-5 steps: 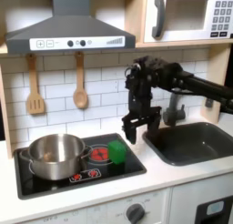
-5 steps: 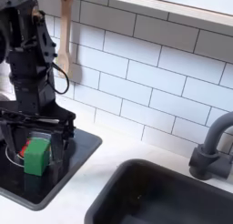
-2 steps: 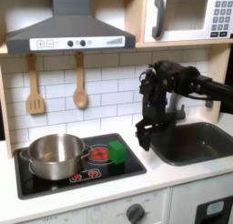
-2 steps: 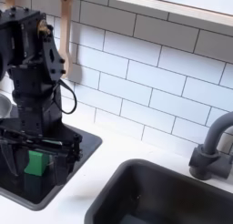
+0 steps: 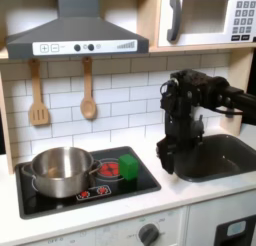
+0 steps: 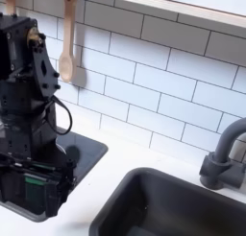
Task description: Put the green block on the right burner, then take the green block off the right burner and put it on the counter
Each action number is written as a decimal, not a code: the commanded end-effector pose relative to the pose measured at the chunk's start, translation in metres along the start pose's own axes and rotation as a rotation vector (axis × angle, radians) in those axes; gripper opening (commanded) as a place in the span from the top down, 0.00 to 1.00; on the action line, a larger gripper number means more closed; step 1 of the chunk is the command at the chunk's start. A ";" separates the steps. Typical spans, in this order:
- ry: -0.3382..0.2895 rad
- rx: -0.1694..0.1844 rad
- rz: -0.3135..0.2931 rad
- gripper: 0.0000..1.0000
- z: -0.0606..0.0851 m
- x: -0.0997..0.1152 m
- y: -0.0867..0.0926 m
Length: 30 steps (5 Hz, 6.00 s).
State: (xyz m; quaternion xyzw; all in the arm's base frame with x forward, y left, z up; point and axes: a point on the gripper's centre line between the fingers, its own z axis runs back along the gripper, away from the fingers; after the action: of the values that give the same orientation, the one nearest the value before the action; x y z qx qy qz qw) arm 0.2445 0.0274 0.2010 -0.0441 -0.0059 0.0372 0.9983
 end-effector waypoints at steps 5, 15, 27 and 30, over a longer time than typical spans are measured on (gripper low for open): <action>-0.116 0.005 -0.150 0.00 0.023 -0.098 -0.043; -0.167 -0.011 -0.059 1.00 0.025 -0.070 -0.017; -0.482 -0.064 0.174 1.00 0.100 0.060 0.056; -0.540 -0.087 0.225 1.00 0.124 0.090 0.068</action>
State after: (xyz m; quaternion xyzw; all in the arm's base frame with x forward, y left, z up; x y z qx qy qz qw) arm 0.3263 0.1166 0.3189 -0.0748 -0.2670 0.1640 0.9467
